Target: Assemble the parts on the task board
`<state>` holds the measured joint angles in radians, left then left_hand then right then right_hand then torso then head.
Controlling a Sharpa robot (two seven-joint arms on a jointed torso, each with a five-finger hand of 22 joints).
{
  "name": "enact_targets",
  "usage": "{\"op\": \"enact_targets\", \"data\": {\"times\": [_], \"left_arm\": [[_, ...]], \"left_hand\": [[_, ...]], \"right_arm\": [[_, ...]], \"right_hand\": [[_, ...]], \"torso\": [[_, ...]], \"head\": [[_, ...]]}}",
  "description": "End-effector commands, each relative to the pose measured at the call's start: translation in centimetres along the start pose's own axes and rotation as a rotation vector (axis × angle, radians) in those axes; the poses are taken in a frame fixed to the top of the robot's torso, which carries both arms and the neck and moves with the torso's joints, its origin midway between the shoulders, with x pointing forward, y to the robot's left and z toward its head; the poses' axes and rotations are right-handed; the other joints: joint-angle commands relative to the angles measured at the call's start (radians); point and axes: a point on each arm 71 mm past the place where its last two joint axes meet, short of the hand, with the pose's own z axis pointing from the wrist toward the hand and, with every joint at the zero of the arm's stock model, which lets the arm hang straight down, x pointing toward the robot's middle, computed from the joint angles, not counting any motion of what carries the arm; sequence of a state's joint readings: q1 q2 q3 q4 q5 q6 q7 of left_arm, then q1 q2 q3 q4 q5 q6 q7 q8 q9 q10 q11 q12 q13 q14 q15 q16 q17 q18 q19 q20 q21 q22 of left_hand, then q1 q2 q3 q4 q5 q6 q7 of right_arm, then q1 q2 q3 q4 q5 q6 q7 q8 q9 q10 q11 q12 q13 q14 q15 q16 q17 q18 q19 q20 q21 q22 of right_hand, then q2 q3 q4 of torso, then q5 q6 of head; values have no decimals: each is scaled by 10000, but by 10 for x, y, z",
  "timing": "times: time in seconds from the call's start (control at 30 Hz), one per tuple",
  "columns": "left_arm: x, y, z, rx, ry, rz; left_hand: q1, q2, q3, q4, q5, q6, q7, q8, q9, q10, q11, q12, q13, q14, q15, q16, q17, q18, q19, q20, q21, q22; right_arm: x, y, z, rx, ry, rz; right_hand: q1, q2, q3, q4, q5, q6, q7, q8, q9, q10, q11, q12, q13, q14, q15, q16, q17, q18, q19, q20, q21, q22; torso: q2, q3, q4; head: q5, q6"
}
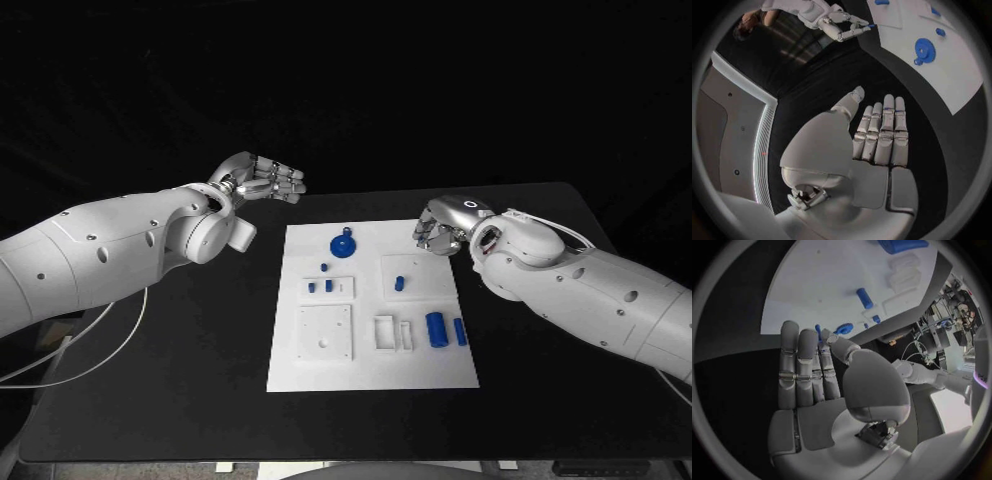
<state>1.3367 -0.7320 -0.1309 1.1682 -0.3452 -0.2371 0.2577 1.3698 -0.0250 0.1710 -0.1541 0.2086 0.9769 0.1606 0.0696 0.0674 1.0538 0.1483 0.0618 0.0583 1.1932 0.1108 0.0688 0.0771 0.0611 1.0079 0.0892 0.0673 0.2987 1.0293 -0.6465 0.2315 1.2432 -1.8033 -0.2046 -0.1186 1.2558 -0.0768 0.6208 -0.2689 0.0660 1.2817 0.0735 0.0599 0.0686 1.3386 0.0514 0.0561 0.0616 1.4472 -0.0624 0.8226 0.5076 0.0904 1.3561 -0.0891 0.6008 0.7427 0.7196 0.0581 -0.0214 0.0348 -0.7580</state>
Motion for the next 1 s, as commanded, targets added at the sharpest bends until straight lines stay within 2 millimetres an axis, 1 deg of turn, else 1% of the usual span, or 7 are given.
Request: {"op": "enact_targets", "data": {"times": [0.03,0.23,0.43,0.5,0.67,0.83,1.0], "left_arm": [[1,-2,1,75,4,-65],[1,-2,1,137,-49,-88],[3,-3,4,228,-163,-130],[3,-4,4,248,-196,-139],[6,-5,8,286,-306,-195],[9,-6,12,311,-392,-238],[13,-8,14,355,-432,-286]], "left_hand": [[3,103,-56,-13,-22,-67,23,5,-4,-67,0,23,3,-101,3,-29,0,-115,52,18,62,-9],[3,103,-56,-13,-22,-67,23,5,-4,-67,0,23,3,-101,3,-29,0,-115,52,18,62,-9],[18,123,-66,-6,-4,-57,18,7,-4,-52,-5,25,3,-90,-3,-26,3,-112,71,13,67,-65],[16,127,-61,-6,5,-42,16,9,-4,-40,-9,23,3,-82,-7,-28,3,-114,80,9,71,-85],[20,132,-52,-9,27,-38,14,8,-5,-35,-11,22,2,-80,-9,-27,3,-116,82,6,72,-99],[20,132,-52,-9,27,-38,14,8,-5,-35,-11,22,2,-80,-9,-27,3,-116,82,6,72,-99],[10,136,-36,-4,38,-31,15,7,-5,-27,-13,22,2,-80,-10,-28,0,-120,86,3,75,-122]], "right_arm": [[-2,5,-1,-142,286,922],[-12,27,-2,-909,-165,1697],[-11,60,-6,-1823,-281,2356],[-9,70,-7,-2085,-261,2433],[2,99,-10,-2758,3,2266],[20,124,-14,-3278,385,1659],[39,141,-18,-3599,750,1073]], "right_hand": [[80,54,-33,6,73,35,15,39,15,313,-308,39,9,-3,-80,-63,12,184,40,-40,-63,9],[70,104,-79,-13,145,10,22,39,15,295,-302,37,8,4,-77,-114,1,192,94,-40,-187,65],[59,134,-127,-25,246,-9,26,38,15,280,-298,38,7,1,-72,-139,8,213,113,-32,-247,102],[55,146,-138,-28,256,-12,29,39,15,277,-295,37,7,5,-72,-142,12,216,119,-31,-264,115],[53,153,-149,-41,276,-18,28,39,16,273,-295,37,7,5,-72,-150,20,219,125,-29,-289,138],[56,153,-155,-64,275,-11,26,41,18,277,-295,38,7,9,-70,-153,33,221,135,-29,-311,176],[55,139,-127,-86,277,-1,25,39,16,289,-295,36,7,12,-73,-150,53,226,144,-31,-330,248]], "torso": [[-8,2,2],[-31,-12,2],[-87,-43,7],[-120,-61,-13],[-197,-112,-19],[-238,-148,-17],[-217,-135,-3]], "head": [[34,10],[244,59],[621,2],[758,-28],[1125,-177],[1363,-266],[1527,-327]]}}
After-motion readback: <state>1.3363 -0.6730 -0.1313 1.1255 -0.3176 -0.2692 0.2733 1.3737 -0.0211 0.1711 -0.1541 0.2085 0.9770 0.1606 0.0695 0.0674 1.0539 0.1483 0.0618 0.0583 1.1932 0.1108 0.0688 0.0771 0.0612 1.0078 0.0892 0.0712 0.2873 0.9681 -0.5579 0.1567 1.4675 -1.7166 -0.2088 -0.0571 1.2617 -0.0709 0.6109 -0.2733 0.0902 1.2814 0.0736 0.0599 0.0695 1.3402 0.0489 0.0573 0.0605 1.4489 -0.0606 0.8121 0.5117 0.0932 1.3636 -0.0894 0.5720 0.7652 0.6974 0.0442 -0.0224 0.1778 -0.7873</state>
